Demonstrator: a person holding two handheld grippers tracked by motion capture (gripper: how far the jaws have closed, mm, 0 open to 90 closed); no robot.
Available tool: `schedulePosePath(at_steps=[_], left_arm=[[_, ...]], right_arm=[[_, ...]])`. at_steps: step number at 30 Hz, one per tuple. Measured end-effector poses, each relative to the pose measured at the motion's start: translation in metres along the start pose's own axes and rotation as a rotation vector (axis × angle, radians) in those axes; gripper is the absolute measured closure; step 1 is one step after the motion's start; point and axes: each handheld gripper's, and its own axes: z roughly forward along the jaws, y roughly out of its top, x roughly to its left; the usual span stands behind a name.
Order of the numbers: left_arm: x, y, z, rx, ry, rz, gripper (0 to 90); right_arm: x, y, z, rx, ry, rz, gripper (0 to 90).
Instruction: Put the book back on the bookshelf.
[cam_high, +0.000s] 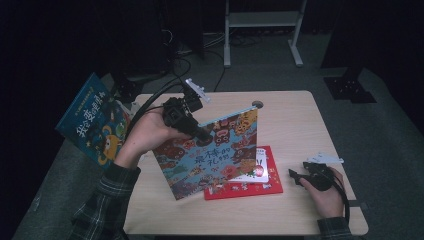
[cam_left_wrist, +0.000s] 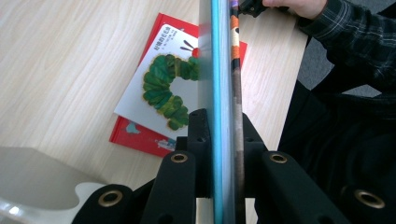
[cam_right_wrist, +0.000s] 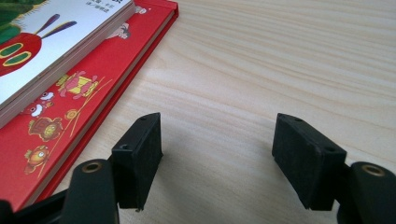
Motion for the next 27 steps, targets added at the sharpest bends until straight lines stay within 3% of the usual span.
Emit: schedulePosePath(at_steps=[15,27], left_arm=[[0.004,-0.026,-0.036,-0.037,0.04,-0.075,80.8],[0.007,-0.053,-0.064,-0.046,0.064,-0.136,80.7]], right_arm=[[0.002,0.001,0.003,0.013,-0.033,-0.007,22.8],[0.002,0.001,0.003,0.014,-0.032,-0.004,22.7]])
